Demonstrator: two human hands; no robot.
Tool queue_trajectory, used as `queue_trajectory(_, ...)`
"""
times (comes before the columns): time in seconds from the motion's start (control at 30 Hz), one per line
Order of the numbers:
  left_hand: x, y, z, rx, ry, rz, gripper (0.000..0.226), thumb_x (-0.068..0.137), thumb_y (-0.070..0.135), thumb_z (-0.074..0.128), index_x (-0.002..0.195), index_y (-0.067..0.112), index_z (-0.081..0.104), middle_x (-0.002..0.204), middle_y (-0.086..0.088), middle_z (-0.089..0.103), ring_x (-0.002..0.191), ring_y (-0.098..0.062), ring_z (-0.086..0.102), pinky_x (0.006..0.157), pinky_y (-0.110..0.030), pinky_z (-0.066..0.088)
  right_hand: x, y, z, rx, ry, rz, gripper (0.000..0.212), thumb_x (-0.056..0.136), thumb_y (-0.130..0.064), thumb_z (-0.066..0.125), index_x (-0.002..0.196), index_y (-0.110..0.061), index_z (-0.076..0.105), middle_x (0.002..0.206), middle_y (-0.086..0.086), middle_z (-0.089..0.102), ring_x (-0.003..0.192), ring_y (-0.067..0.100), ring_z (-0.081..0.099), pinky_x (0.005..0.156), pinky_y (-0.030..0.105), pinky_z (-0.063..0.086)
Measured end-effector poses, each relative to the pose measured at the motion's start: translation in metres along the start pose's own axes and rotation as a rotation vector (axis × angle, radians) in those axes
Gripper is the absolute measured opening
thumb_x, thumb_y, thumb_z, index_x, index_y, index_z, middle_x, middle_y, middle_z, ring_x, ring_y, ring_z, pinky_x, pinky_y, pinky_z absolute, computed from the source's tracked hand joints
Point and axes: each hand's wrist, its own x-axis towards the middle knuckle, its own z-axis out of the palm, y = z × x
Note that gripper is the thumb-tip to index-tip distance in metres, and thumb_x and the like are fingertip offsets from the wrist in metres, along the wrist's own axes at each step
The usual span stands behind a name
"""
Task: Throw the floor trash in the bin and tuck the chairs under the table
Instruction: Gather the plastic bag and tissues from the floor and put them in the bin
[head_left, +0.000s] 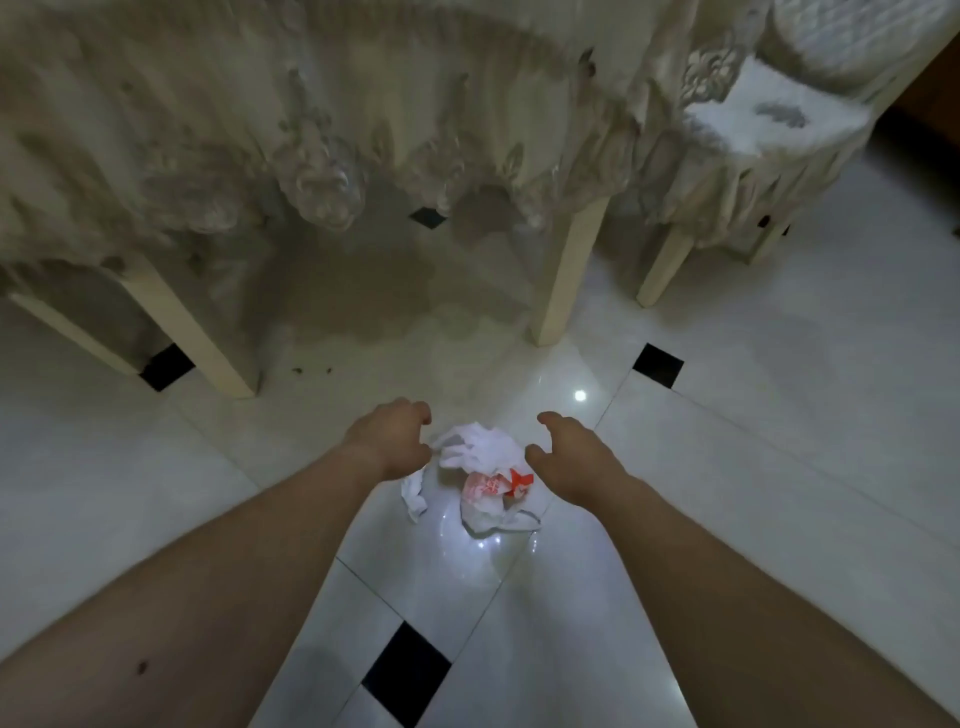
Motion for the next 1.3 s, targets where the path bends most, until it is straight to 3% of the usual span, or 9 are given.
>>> queue_trajectory(0.33, 0.057, -0.052, 0.112, -0.05, 0.028, -0.048, 0.049, 0.085, 0.031, 0.065, 0.133, 0.021, 0.056, 0.132, -0.009, 0.057, 0.114, -0.03, 0.06, 0.094, -0.04, 0.051, 0.075, 0.054, 0.085, -0.009, 0.0, 0.003, 0.067, 0.095, -0.044, 0.056, 0.153, -0.016, 0.036, 0.151, 0.011, 0.046, 0.136, 0.03, 0.047, 0.108, 0.042, 0.042)
queue_trajectory(0.47, 0.072, -0.067, 0.148, -0.053, 0.035, -0.073, 0.047, 0.085, 0.031, 0.067, 0.129, 0.019, 0.057, 0.127, -0.012, 0.058, 0.113, -0.032, 0.06, 0.091, -0.038, 0.05, 0.089, 0.061, 0.111, 0.014, -0.02, 0.01, 0.058, 0.09, -0.049, 0.057, 0.137, -0.015, 0.05, 0.132, 0.011, 0.058, 0.12, 0.033, 0.057, 0.097, 0.042, 0.049)
queue_trajectory(0.57, 0.079, -0.071, 0.166, -0.067, 0.037, -0.085, 0.046, 0.082, 0.03, 0.068, 0.125, 0.018, 0.058, 0.123, -0.014, 0.06, 0.109, -0.033, 0.062, 0.087, -0.038, 0.051, 0.103, 0.078, 0.131, 0.054, -0.014, 0.014, 0.067, 0.073, -0.064, 0.048, 0.125, -0.022, 0.052, 0.116, 0.005, 0.062, 0.105, 0.03, 0.063, 0.088, 0.045, 0.054)
queue_trajectory(0.77, 0.091, -0.073, 0.194, -0.046, 0.015, -0.125, 0.059, 0.083, 0.038, 0.068, 0.137, 0.02, 0.051, 0.128, -0.012, 0.057, 0.112, -0.031, 0.061, 0.092, -0.04, 0.052, 0.108, 0.089, 0.144, 0.065, 0.018, 0.045, 0.073, 0.088, -0.054, 0.06, 0.145, -0.014, 0.037, 0.135, 0.012, 0.052, 0.119, 0.032, 0.055, 0.095, 0.043, 0.048)
queue_trajectory(0.93, 0.102, -0.072, 0.214, -0.031, 0.03, -0.151, 0.048, 0.081, 0.029, 0.069, 0.126, 0.02, 0.053, 0.12, -0.011, 0.055, 0.107, -0.031, 0.061, 0.089, -0.039, 0.052, 0.125, 0.106, 0.164, 0.102, 0.042, 0.068, 0.075, 0.074, -0.079, 0.057, 0.124, -0.024, 0.048, 0.113, 0.001, 0.061, 0.101, 0.023, 0.063, 0.087, 0.047, 0.056)
queue_trajectory(1.07, 0.105, -0.072, 0.227, -0.052, 0.093, -0.131, 0.029, 0.086, 0.016, 0.062, 0.114, 0.017, 0.056, 0.109, -0.008, 0.051, 0.098, -0.031, 0.061, 0.08, -0.034, 0.047, 0.13, 0.114, 0.178, 0.13, 0.057, 0.056, 0.063, 0.075, -0.077, 0.056, 0.112, -0.026, 0.058, 0.099, -0.004, 0.065, 0.089, 0.018, 0.064, 0.082, 0.041, 0.057)
queue_trajectory(1.17, 0.105, -0.077, 0.232, -0.094, 0.128, -0.113, 0.023, 0.085, 0.012, 0.062, 0.106, 0.017, 0.059, 0.098, -0.004, 0.047, 0.093, -0.03, 0.06, 0.075, -0.031, 0.043, 0.126, 0.11, 0.18, 0.144, 0.08, 0.052, 0.046, 0.088, -0.058, 0.061, 0.11, -0.018, 0.06, 0.098, 0.001, 0.065, 0.09, 0.021, 0.063, 0.077, 0.035, 0.051)
queue_trajectory(1.3, 0.104, -0.081, 0.23, -0.152, 0.162, -0.068, 0.02, 0.08, 0.008, 0.064, 0.099, 0.015, 0.065, 0.096, -0.009, 0.058, 0.089, -0.03, 0.061, 0.073, -0.031, 0.045, 0.125, 0.107, 0.183, 0.161, 0.1, 0.055, 0.034, 0.094, -0.051, 0.058, 0.104, -0.018, 0.062, 0.093, 0.0, 0.066, 0.085, 0.019, 0.064, 0.074, 0.034, 0.05)
